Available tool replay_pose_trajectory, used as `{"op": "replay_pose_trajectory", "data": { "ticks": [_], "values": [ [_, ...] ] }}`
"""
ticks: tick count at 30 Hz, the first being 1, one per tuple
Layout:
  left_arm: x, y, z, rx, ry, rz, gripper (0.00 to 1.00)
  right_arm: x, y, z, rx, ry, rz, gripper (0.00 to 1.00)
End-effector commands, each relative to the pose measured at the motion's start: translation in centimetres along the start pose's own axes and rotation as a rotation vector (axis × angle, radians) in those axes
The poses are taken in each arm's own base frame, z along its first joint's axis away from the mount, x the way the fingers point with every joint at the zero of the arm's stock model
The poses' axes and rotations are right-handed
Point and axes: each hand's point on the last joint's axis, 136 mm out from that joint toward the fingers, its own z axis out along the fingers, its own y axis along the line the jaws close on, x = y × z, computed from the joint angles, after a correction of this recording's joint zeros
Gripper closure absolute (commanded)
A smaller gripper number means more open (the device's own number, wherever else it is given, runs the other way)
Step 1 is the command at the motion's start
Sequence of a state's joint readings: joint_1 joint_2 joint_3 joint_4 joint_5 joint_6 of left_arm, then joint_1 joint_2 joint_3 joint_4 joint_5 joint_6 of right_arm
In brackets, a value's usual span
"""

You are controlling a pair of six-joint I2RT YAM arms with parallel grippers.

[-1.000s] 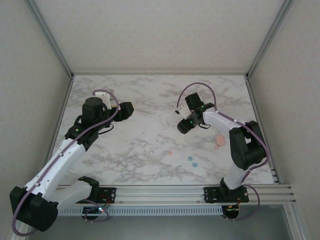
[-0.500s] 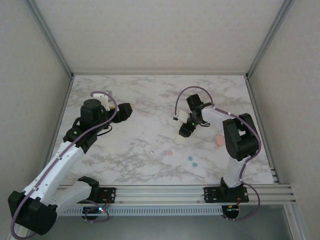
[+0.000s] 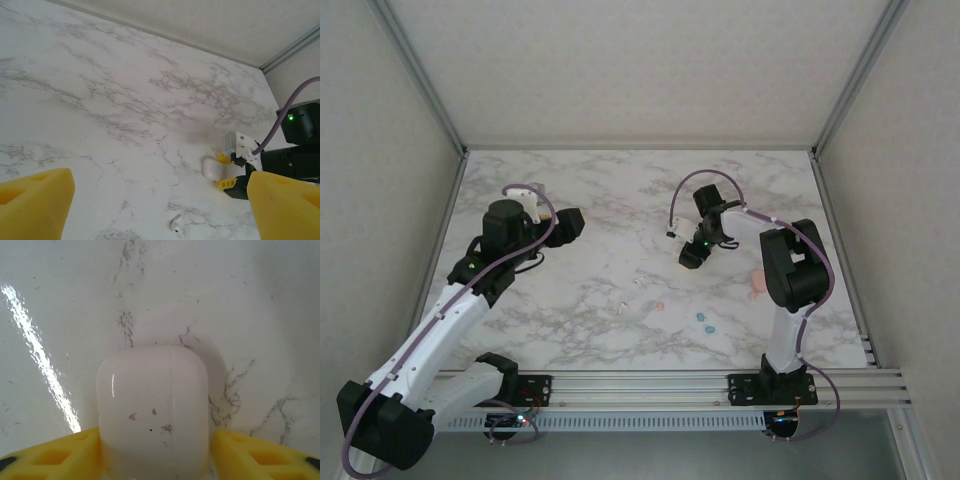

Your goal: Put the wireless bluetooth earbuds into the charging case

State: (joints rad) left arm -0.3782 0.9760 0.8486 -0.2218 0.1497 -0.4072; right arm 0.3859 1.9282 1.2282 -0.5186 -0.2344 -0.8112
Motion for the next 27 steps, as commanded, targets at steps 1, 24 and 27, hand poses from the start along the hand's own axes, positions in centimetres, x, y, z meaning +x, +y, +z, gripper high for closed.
{"op": "replay_pose_trajectory", "data": {
  "ticks": [1,24,27],
  "values": [
    [0.3,0.2,0.3,-0.006,0.003,0.018,0.11,-0.3,0.5,0.8,-0.015,-0.029,-0.020,0.49],
    [1.9,-7.8,4.9,0.413,0.202,-0.089,0.18,-13.5,8.0,-14.5,0.264,-0.605,-0.316,0.57],
    [2.2,-9.8,4.7,0.479,0.224,-0.053,0.19,-14.3,8.3,-16.0,0.289,-0.654,-0.320,0.57]
  ]
}}
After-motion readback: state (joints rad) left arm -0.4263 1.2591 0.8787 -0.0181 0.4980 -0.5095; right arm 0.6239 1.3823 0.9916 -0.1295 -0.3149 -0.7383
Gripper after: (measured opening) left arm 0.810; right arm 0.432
